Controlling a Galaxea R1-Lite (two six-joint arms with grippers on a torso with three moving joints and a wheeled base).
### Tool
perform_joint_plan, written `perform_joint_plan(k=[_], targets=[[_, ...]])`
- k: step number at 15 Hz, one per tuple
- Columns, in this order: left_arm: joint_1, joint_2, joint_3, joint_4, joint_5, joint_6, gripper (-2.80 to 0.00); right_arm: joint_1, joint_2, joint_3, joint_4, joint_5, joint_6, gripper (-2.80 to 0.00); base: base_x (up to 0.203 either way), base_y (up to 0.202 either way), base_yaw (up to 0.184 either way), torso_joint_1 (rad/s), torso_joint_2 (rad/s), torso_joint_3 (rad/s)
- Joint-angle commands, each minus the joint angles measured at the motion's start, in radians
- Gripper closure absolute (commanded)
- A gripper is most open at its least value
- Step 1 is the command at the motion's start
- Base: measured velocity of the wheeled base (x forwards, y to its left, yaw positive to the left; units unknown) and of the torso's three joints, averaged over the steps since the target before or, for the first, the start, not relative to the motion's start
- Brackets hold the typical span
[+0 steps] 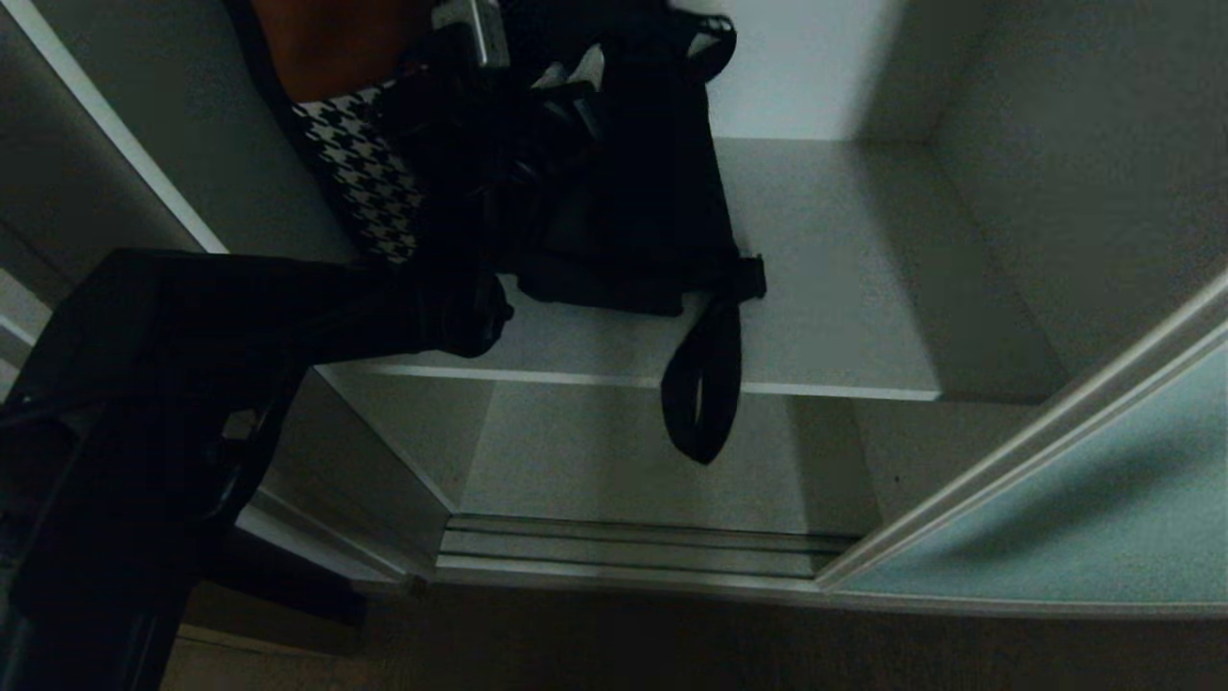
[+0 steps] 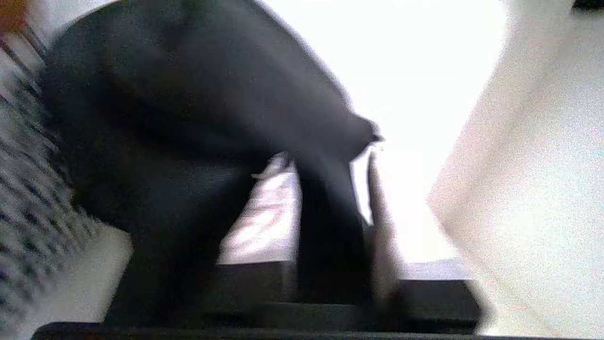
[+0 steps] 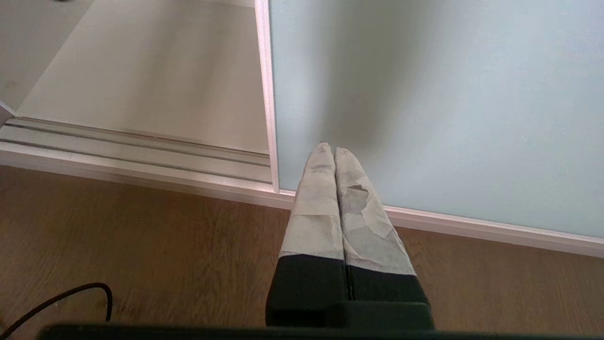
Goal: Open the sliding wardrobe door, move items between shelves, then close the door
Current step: Place the bag on the higher shelf
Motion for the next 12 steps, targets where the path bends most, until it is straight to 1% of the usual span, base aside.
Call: perform_joint_plan(k=[1,2,5,8,9,10,11,12], targets=[[-0.001,0.000,0.000,0.023,-0.017,-0.028,-2.80,0.000,0.000,0.002,0.000,0.000,0.000,0.00,0.000,0.000,0.000,0.000,0.00,0.000],[-0.001,-0.007,0.000,0.022,-0.044,-0.034,-2.80,0.000,0.000,0.001,0.000,0.000,0.000,0.00,0.000,0.000,0.000,0.000,0.00,0.000],[-0.001,-0.058,0.000,0.024,-0.076,-0.035,-2.80,0.000,0.000,0.000,0.000,0.000,0.000,0.00,0.000,0.000,0.000,0.000,0.00,0.000],[-0.013,-0.146,0.002,0.037,-0.083,-0.036,-2.80,0.000,0.000,0.001,0.000,0.000,0.000,0.00,0.000,0.000,0.000,0.000,0.00,0.000],[-0.029,-0.179,0.004,0.082,-0.079,-0.036,-2.80,0.000,0.000,0.000,0.000,0.000,0.000,0.00,0.000,0.000,0.000,0.000,0.00,0.000],[-0.049,-0.206,0.011,0.181,-0.071,-0.036,-2.80,0.000,0.000,0.000,0.000,0.000,0.000,0.00,0.000,0.000,0.000,0.000,0.00,0.000],[-0.066,-0.226,0.021,0.299,-0.049,-0.043,-2.80,0.000,0.000,0.001,0.000,0.000,0.000,0.00,0.000,0.000,0.000,0.000,0.00,0.000],[-0.088,-0.243,0.028,0.445,-0.011,-0.068,-2.80,0.000,0.000,0.000,0.000,0.000,0.000,0.00,0.000,0.000,0.000,0.000,0.00,0.000]])
